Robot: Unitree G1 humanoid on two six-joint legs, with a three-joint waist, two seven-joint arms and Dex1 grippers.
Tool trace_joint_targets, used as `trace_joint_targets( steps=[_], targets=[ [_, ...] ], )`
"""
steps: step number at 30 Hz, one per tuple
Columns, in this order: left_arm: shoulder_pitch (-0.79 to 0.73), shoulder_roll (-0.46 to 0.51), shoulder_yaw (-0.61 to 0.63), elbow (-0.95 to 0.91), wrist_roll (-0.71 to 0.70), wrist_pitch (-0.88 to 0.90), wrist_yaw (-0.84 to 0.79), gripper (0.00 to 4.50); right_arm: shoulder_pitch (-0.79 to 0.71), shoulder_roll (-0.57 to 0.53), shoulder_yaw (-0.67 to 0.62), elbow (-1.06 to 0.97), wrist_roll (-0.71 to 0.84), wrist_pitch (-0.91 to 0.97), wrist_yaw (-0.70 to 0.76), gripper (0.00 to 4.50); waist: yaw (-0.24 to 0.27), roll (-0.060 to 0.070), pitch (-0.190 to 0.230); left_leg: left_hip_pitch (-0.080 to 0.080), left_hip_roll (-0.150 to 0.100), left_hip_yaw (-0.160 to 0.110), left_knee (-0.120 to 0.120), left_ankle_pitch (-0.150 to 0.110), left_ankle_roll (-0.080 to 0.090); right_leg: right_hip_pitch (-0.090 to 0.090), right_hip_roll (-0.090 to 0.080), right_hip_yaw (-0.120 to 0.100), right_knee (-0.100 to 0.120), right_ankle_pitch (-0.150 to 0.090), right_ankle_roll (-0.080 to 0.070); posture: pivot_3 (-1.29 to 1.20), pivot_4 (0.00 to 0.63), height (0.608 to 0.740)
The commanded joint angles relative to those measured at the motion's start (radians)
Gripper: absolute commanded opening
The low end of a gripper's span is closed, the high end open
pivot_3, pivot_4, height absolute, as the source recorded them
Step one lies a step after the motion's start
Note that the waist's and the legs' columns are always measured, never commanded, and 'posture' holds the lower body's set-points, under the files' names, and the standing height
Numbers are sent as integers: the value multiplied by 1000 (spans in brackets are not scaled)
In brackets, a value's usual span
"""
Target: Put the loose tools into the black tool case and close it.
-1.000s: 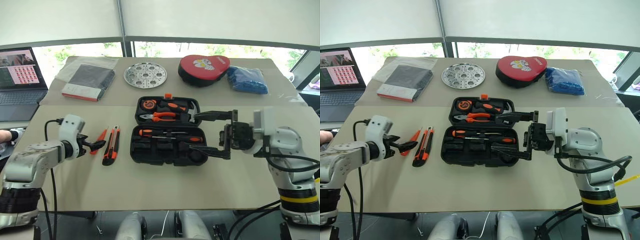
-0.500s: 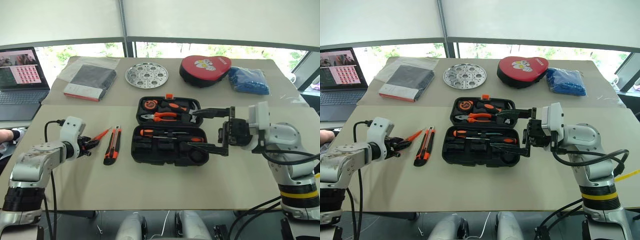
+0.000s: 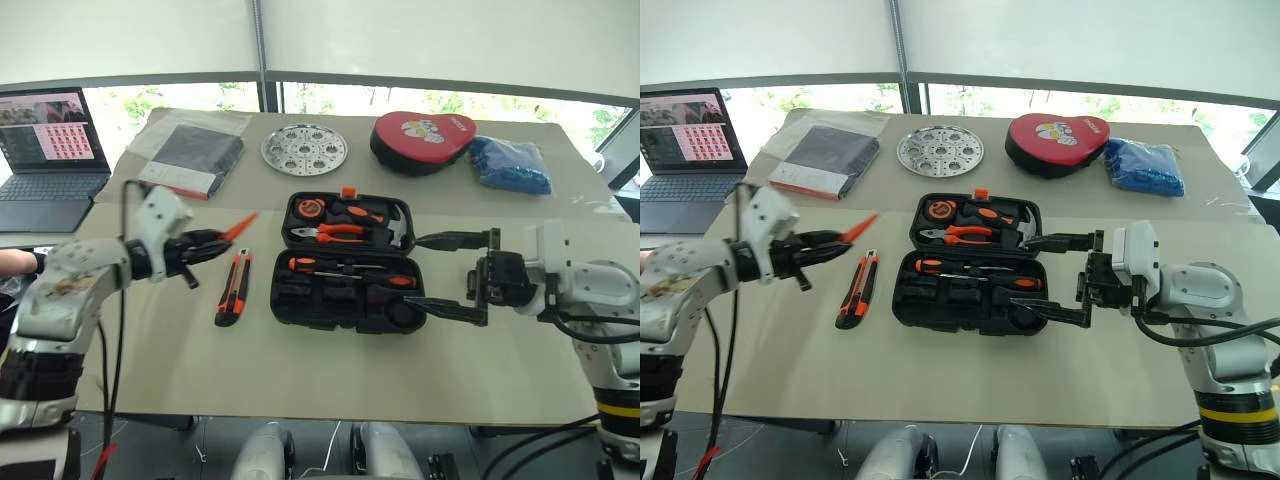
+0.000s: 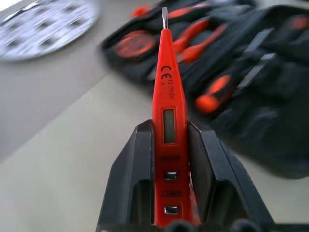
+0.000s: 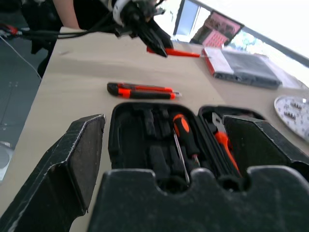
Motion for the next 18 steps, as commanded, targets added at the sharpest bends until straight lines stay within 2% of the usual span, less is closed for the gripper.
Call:
trace_joint_targets(
  steps=[1, 3, 8, 18],
  targets=[
    [-101, -11, -219, -7, 137, -97, -158, 892, 22, -77, -2, -4, -91, 64, -55, 4500, -2, 0, 0, 0, -1, 0, 1, 0, 0, 0, 1, 0, 0, 0, 1, 0, 150, 740],
    [-169, -66, -308, 55, 224, -126, -148, 892, 34, -83, 5, -6, -97, 93, -77, 4500, -6, -1, 0, -1, -2, 0, 1, 0, 0, 0, 2, 0, -1, 0, 1, 0, 150, 740],
    [-239, -123, -403, 134, 349, -182, -160, 892, 62, -60, 4, 5, -105, 73, -81, 4500, -10, -1, 1, -1, -1, -1, 3, -3, 6, 0, 4, 1, 0, 0, 2, 0, 150, 740],
    [-301, -176, -420, 161, 434, -111, -159, 892, 163, -38, -38, -24, -83, 49, -67, 4500, -4, -1, 1, -6, -1, -2, 11, -6, 11, 0, 1, 0, 0, 0, 6, 0, 150, 740]
  ],
)
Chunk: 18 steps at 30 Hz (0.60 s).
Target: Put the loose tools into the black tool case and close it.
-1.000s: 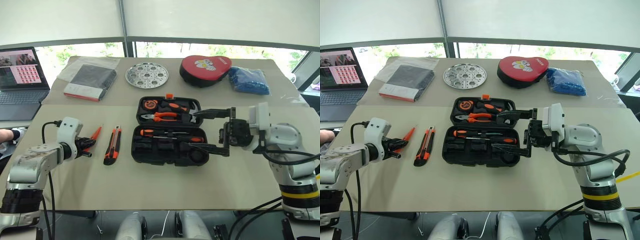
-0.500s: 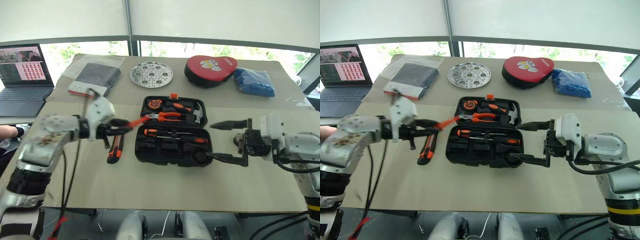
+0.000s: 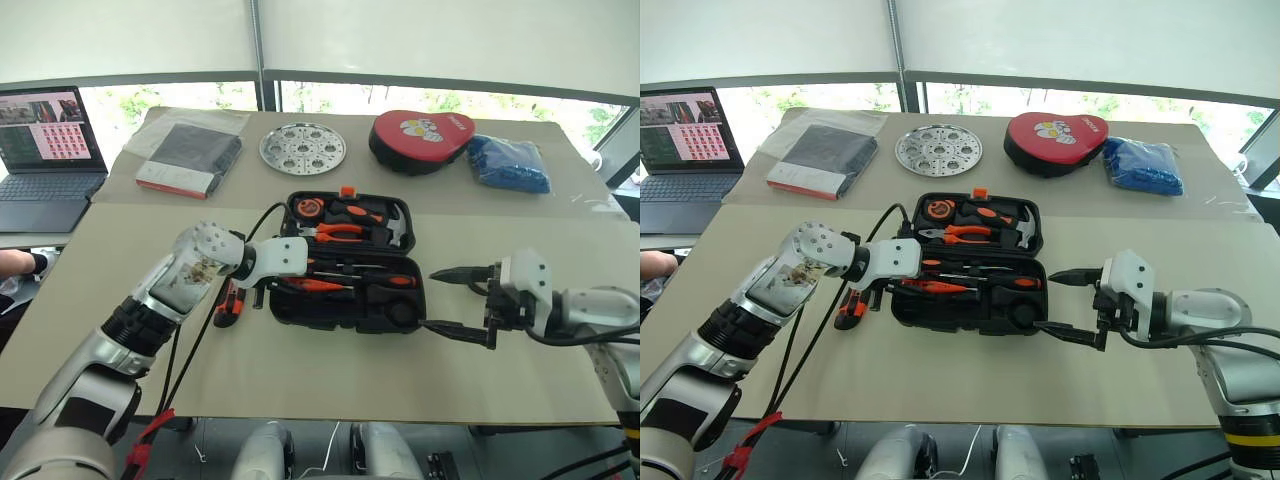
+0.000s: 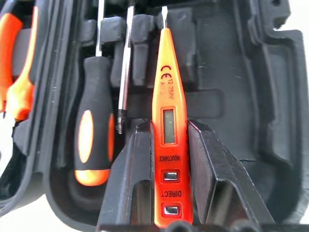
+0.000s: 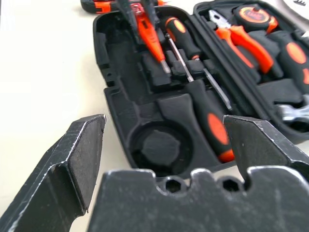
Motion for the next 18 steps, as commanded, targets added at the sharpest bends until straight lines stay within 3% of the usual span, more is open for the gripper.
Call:
trace_joint_targets(
  steps=[1, 18],
  targets=[
    [-37, -2, -2, -1, 33, 17, -17, 892, 15, -1, -49, -42, 25, -22, 3, 4500, -1, 0, 0, -1, 1, 0, 2, 0, 1, 0, 0, 0, 0, 0, 0, 0, 150, 740],
    [-111, -93, -108, 111, 160, 65, -76, 892, -9, 2, -25, -102, 69, 61, -29, 4500, 11, 0, 0, -1, -1, -1, 8, -2, 3, 3, -1, 1, 0, 2, 4, 0, 150, 740]
  ],
)
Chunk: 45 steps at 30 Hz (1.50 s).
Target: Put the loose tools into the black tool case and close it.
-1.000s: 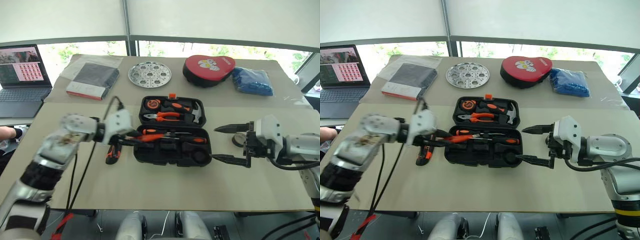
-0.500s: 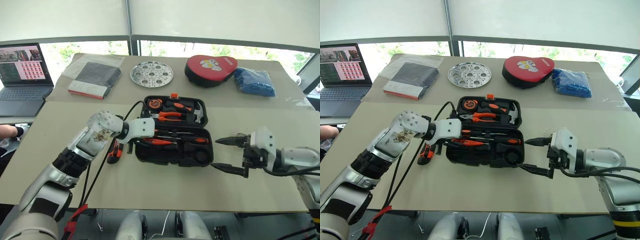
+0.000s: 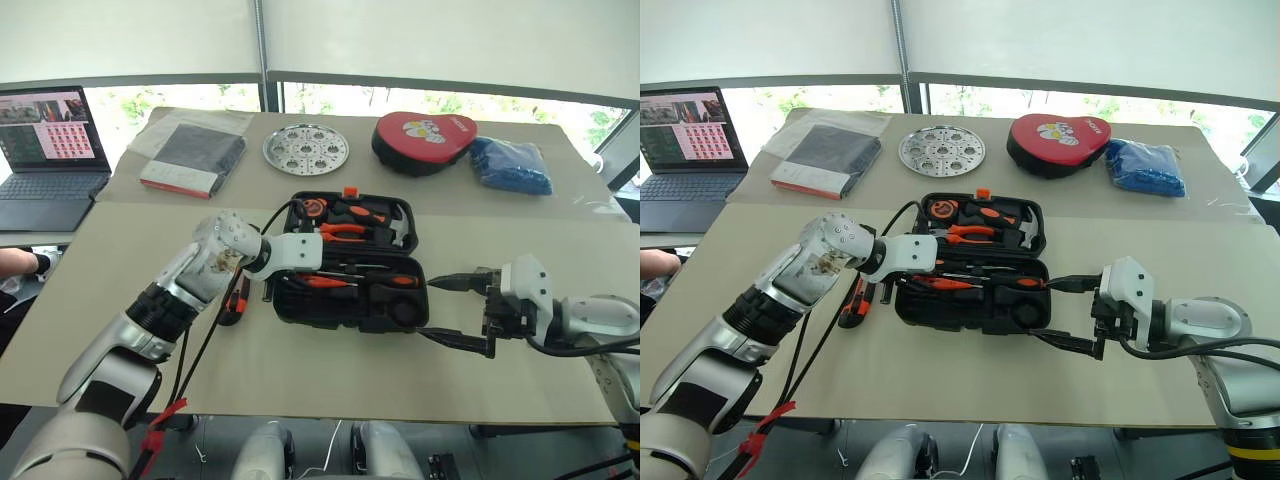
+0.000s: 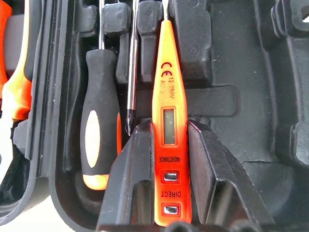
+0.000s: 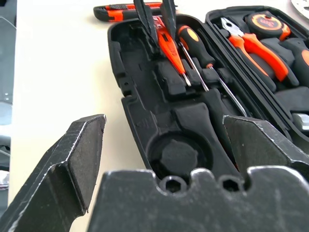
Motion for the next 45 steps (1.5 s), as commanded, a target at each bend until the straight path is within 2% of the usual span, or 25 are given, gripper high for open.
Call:
trace_joint_targets(
  steps=[1, 8, 16, 23, 32, 39, 45],
  targets=[
    [-3, 17, -44, 16, 51, 8, -33, 892, -20, 0, -16, -42, 33, 28, -12, 4500, -2, 0, 0, 0, 0, 0, 0, 0, 0, 0, 0, 0, 0, 0, 0, 0, 150, 740],
    [25, 64, -54, -20, 77, 54, -75, 892, -51, 2, -6, -98, 58, 100, -55, 4500, -17, 0, 0, 2, 1, 0, -1, 0, 0, 0, 1, 1, 1, 0, 0, 0, 150, 740],
    [-6, 87, -60, -47, 105, 95, -111, 892, -66, 5, 10, -74, 52, 93, -56, 4500, -29, 0, 0, 4, 1, 0, -2, 0, -1, 0, 2, 3, 2, 0, 0, 0, 150, 740],
    [-16, 91, -95, -2, 174, 32, -85, 892, -61, 11, 16, -45, 37, 64, -41, 4500, -29, 0, 0, 4, 1, 0, -2, 0, -1, 0, 3, 3, 2, 0, 0, 0, 150, 740],
    [-69, 2, -127, 86, 202, 33, -93, 892, -51, 26, 25, -32, 31, 50, -23, 4500, -18, 1, -1, 11, 2, 0, -2, 0, 0, 10, 1, 2, 1, 0, 0, 0, 150, 740],
    [-65, -34, -35, 41, 129, 90, -90, 892, -40, 34, 22, -55, 39, 63, -31, 4500, -12, 2, -1, 10, 1, -1, -1, 1, 1, 10, 1, 2, 1, 0, 0, 0, 150, 740],
    [-77, -36, -5, -12, 108, 117, -88, 892, -41, 32, 20, -66, 54, 84, -34, 4500, -12, 2, -1, 8, 1, -1, -1, 0, 2, 8, 1, 2, 0, 0, 0, 0, 150, 740]
  ],
)
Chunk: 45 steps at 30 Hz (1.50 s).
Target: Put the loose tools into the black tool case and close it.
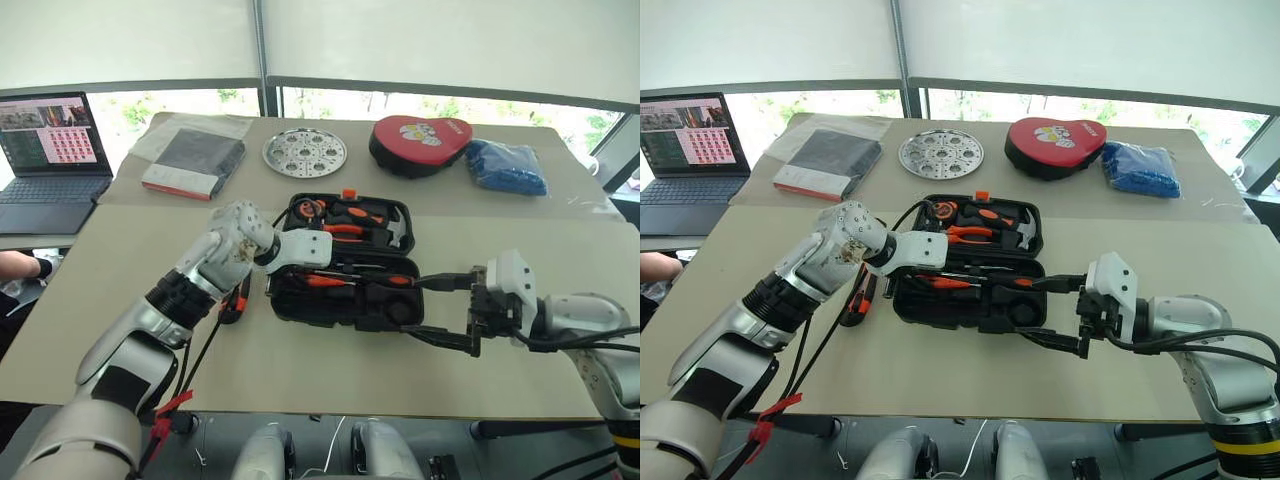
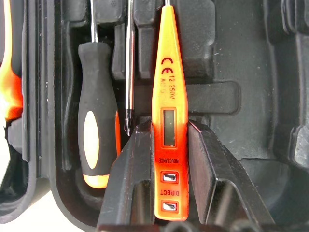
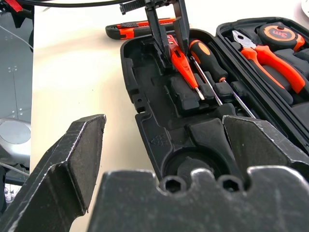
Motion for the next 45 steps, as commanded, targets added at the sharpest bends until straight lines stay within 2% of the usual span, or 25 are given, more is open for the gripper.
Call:
trace_joint_targets(
  steps=[1, 15, 24, 45],
  targets=[
    [-16, -2, 22, -37, -7, 7, 10, 892, -5, -3, -23, -30, 22, 9, -5, 4500, -1, 0, 0, 0, 0, 0, 0, 0, 0, 0, 0, 0, 0, 0, 0, 0, 150, 740],
    [-11, -9, -27, 25, 39, -37, 27, 892, -2, -3, -19, -46, 33, 31, -18, 4500, -1, 0, 0, -1, -1, 0, 0, -1, 2, -1, 0, 0, -2, -1, 1, 0, 150, 740],
    [4, 61, -28, -35, 41, -22, -21, 892, 2, -6, -19, -44, 34, 31, -21, 4500, -13, 0, 0, -1, 0, 0, -1, -1, 2, -1, 1, 0, -1, -1, 1, 0, 150, 740],
    [23, 43, -52, -71, 54, -16, -24, 892, -28, -4, 5, -42, 28, 53, -30, 4500, -5, 0, 0, -1, 0, 1, -1, -1, 2, -1, 0, 1, -2, -1, 1, 0, 150, 740]
  ],
)
